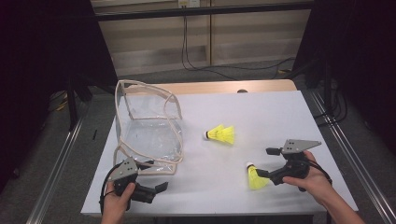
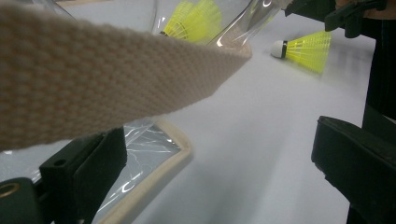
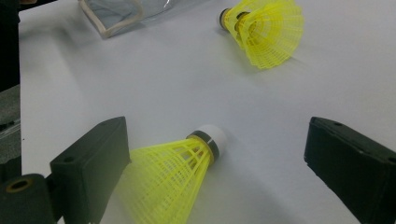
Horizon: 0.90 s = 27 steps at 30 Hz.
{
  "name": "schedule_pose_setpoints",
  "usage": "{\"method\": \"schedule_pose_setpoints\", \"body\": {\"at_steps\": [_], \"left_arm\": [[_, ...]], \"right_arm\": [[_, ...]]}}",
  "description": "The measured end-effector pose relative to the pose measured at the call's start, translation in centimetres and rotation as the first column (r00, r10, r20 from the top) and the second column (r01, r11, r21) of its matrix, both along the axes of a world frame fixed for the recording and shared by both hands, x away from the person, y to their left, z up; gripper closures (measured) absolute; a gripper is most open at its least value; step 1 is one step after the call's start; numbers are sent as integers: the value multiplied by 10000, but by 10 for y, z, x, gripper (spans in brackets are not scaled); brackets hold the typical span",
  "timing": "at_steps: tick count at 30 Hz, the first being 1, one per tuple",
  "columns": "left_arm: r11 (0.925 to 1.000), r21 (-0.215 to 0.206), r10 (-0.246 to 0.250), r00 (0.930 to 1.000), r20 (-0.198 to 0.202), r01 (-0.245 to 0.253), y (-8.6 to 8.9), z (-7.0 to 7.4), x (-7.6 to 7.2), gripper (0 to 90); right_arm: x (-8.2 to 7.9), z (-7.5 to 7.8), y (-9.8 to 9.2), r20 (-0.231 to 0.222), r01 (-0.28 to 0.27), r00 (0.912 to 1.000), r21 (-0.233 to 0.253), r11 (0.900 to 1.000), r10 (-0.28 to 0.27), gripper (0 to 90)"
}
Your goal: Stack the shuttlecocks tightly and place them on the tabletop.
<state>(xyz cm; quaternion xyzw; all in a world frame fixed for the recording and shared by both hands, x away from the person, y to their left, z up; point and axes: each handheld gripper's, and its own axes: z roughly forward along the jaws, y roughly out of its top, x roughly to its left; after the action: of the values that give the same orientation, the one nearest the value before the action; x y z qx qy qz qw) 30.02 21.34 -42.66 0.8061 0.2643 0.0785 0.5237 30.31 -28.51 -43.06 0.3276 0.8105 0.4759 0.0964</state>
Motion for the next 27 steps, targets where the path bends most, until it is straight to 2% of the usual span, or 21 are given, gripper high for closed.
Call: {"method": "schedule_pose_setpoints", "body": {"at_steps": [5, 12, 15, 25, 27], "left_arm": [[10000, -15, -11, 10000, 7, 11, 0, 0, 0, 34], [10000, -43, -9, 10000, 0, 9, 0, 0, 0, 33], [10000, -36, 2, 10000, -2, -2, 0, 0, 0, 33], [10000, -56, 6, 10000, -7, -6, 0, 0, 1, 32], [10000, -44, -1, 10000, -27, 1, 0, 0, 1, 32]], "right_arm": [[-2, -1, 2, 29, -196, 9998, -149, 9997, 196, 69], [-4, -2, 5, 96, -524, 9986, -120, 9986, 525, 80], [-4, -4, 6, 72, -443, 9990, -236, 9987, 445, 87], [1, -2, 2, 378, 242, 9990, 16, 9997, -242, 136], [1, -1, 2, 373, 182, 9991, 126, 9998, -187, 143]]}}
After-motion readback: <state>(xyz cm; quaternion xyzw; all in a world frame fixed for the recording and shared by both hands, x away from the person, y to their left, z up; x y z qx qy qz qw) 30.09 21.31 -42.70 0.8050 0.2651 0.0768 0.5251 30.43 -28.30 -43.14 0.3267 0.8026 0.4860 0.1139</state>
